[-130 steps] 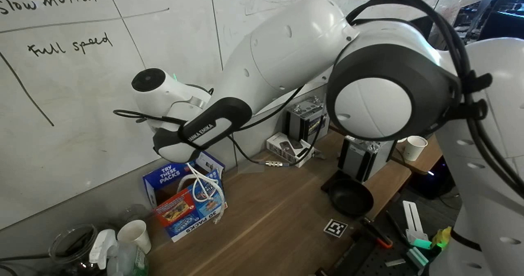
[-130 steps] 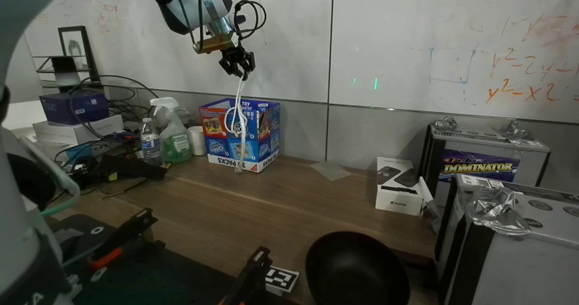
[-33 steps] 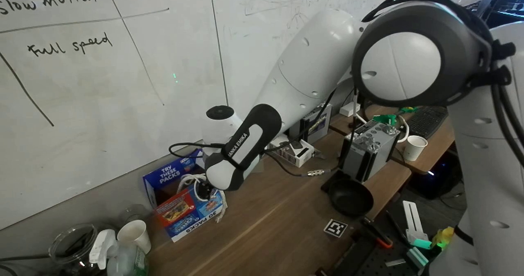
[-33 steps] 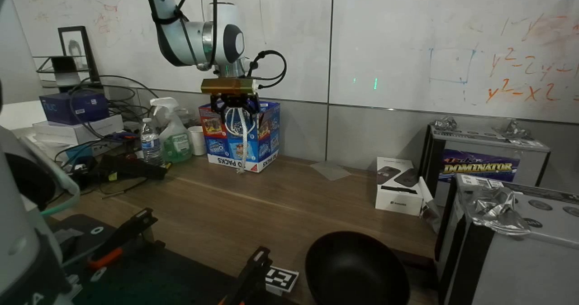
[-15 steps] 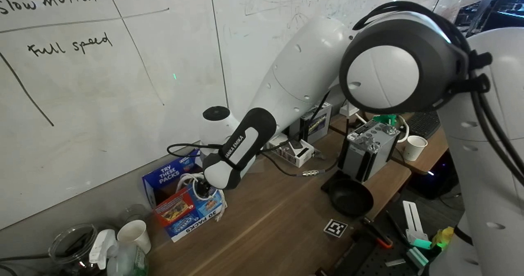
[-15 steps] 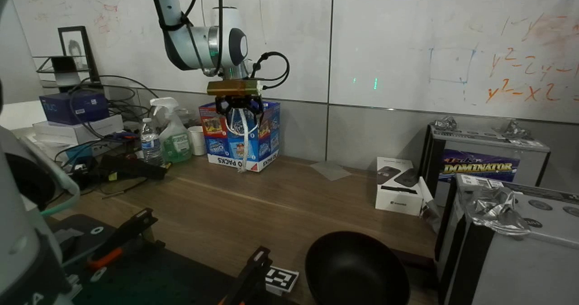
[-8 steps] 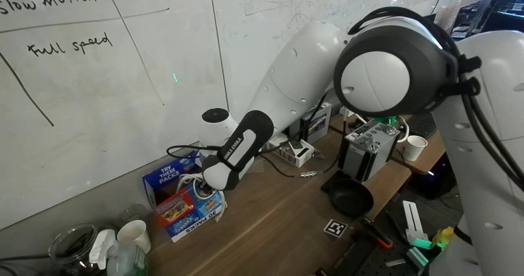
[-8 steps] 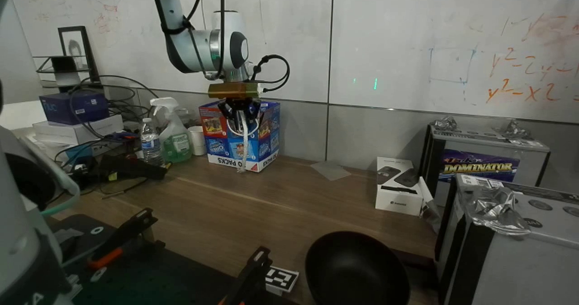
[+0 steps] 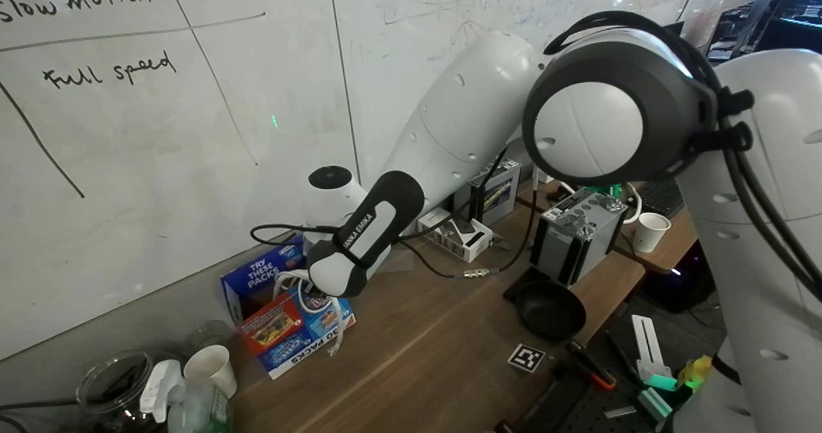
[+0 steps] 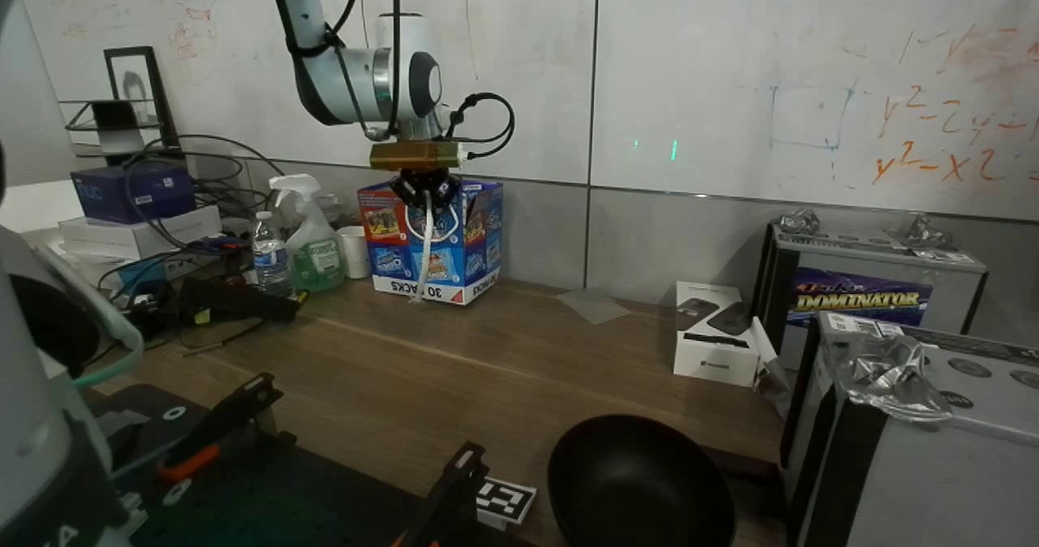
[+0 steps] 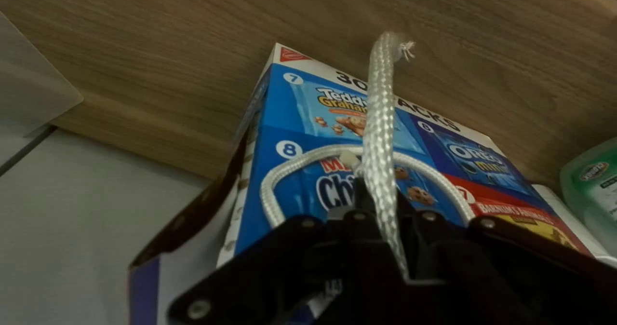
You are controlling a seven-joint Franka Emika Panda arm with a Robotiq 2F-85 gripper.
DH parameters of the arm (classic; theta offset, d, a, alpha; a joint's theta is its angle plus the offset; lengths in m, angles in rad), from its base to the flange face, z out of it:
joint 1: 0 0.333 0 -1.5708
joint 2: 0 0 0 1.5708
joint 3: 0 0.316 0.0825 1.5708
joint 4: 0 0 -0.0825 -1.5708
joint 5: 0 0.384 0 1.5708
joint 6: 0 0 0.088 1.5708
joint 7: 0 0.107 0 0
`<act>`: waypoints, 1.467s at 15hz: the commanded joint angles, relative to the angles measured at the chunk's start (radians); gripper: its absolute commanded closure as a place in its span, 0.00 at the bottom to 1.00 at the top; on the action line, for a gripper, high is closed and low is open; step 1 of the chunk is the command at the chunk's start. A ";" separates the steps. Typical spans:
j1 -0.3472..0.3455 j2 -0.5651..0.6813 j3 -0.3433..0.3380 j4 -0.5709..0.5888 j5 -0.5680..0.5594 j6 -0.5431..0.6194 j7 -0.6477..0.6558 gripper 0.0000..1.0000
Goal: Pick up the white ropes and put them in the box
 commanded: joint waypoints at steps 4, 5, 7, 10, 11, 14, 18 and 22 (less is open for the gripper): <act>0.071 -0.020 -0.039 0.110 -0.022 -0.047 0.073 0.92; 0.088 -0.019 -0.055 0.133 -0.028 -0.055 0.095 0.92; 0.106 -0.021 -0.070 0.178 -0.031 -0.085 0.126 0.92; 0.139 -0.011 -0.099 0.247 -0.052 -0.116 0.180 0.92; 0.147 -0.008 -0.105 0.270 -0.059 -0.129 0.196 0.92; 0.174 0.006 -0.129 0.348 -0.090 -0.161 0.258 0.92; 0.207 0.016 -0.156 0.438 -0.133 -0.199 0.341 0.92; 0.235 0.015 -0.185 0.506 -0.186 -0.208 0.420 0.93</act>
